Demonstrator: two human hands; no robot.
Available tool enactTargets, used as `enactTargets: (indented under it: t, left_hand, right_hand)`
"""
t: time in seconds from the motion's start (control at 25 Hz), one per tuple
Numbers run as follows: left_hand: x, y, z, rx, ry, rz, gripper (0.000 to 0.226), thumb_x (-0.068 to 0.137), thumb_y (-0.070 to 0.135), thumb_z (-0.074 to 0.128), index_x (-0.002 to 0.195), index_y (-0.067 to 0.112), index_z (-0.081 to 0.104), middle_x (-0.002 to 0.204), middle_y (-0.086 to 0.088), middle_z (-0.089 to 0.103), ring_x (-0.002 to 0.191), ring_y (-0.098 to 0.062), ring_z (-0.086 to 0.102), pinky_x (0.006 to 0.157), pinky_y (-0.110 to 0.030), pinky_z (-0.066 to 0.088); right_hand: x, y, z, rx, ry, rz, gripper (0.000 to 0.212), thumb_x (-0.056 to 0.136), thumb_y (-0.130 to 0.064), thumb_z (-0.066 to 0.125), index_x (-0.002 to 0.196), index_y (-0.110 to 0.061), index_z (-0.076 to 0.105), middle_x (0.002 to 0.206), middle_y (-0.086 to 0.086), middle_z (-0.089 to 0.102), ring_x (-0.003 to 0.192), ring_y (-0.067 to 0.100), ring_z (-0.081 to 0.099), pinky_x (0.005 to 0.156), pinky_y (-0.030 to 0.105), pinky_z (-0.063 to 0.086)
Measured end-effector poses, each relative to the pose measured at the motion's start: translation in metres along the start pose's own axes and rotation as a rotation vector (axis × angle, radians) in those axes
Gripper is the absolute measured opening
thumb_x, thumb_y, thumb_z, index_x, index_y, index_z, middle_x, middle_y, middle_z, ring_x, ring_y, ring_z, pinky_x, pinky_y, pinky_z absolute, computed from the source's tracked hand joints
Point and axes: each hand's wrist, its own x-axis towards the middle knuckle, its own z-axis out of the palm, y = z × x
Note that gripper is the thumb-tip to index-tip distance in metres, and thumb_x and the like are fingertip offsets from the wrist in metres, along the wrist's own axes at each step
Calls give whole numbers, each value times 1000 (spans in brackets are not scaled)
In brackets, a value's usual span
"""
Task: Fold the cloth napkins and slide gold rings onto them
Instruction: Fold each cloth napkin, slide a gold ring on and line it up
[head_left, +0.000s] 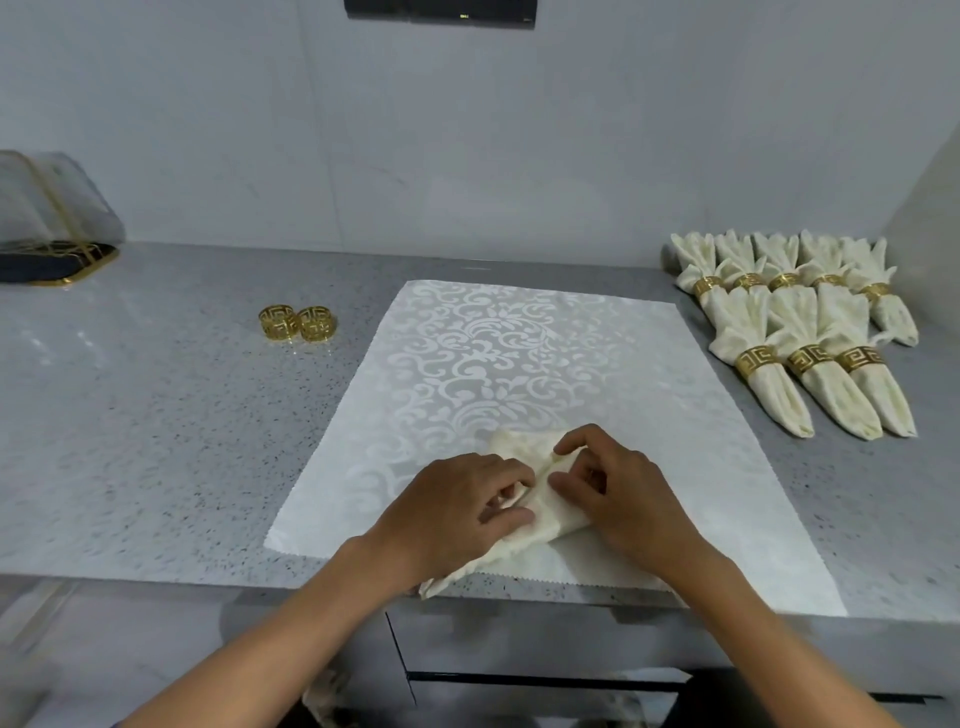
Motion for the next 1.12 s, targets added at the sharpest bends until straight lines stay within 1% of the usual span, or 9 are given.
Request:
enactTargets:
  t: [0.2,0.28,0.4,0.52,0.6,0.76,0.88,1.0,1.12]
  left_hand:
    - [2,-6,1,11,-40,86,24,91,46,55,99,33,73,95,13,63,81,-6,57,70,-35,50]
    - [4,-7,-1,-1,-83,88,23,92,43,56,99,33,75,95,14,60,81,-6,56,71,-34,50]
    - [6,-10,-2,-34,-145,68,19,90,31,63,103,31,76,97,15,58,82,-5,56,71,-28,48]
    - [13,-10,-8,-56,-209,45,21,95,23,58,106,28,76,103,14,59,89,-5,57,80,-25,47]
    - [22,-9,-19,-51,-366,-6,27,100,20,52,113,31,73,110,16,57,96,-4,55,86,-21,43]
    - [37,-8,-32,-18,-491,-21,28,99,20,53,115,34,72,106,17,55,91,-4,55,80,-22,45]
    - [42,-6,-30,6,-470,-28,27,94,19,58,112,31,73,101,16,52,84,-2,52,73,-18,43]
    - [42,-4,-21,88,-362,118,17,90,33,66,104,31,75,104,16,51,96,-3,45,84,-25,43]
    - [43,1,-5,98,-249,195,17,89,39,65,101,32,76,107,14,60,104,-5,46,89,-30,40]
  right_hand:
    - [6,-2,9,-52,74,62,22,87,-33,71,88,-30,50,66,-3,59,60,7,51,58,22,39]
    - [1,-6,11,-207,197,55,25,86,-37,69,83,-29,46,67,-6,55,61,9,49,56,24,37]
    - [-31,-23,26,-492,449,-300,21,90,-35,60,76,-22,51,66,-6,52,59,15,48,53,29,37]
    - [-62,-39,67,-525,215,-593,16,86,-34,62,96,-22,65,70,-4,59,61,17,50,52,33,45]
    - [-66,-48,90,-603,117,-528,38,78,-35,63,114,-23,64,73,-3,60,62,19,53,49,30,45]
    - [-62,-63,95,-514,185,-397,13,74,-33,60,74,-20,62,63,-3,52,55,18,49,42,25,38]
    - [-75,-57,72,-461,207,-356,10,72,-29,54,66,-21,57,60,-6,49,53,17,47,43,23,31]
    - [-81,-35,19,-446,301,-295,3,73,-22,56,73,-25,58,65,-13,52,59,11,49,45,21,35]
    - [-64,5,-44,-439,331,-118,15,75,-14,66,78,-27,59,69,-17,48,67,6,49,50,21,40]
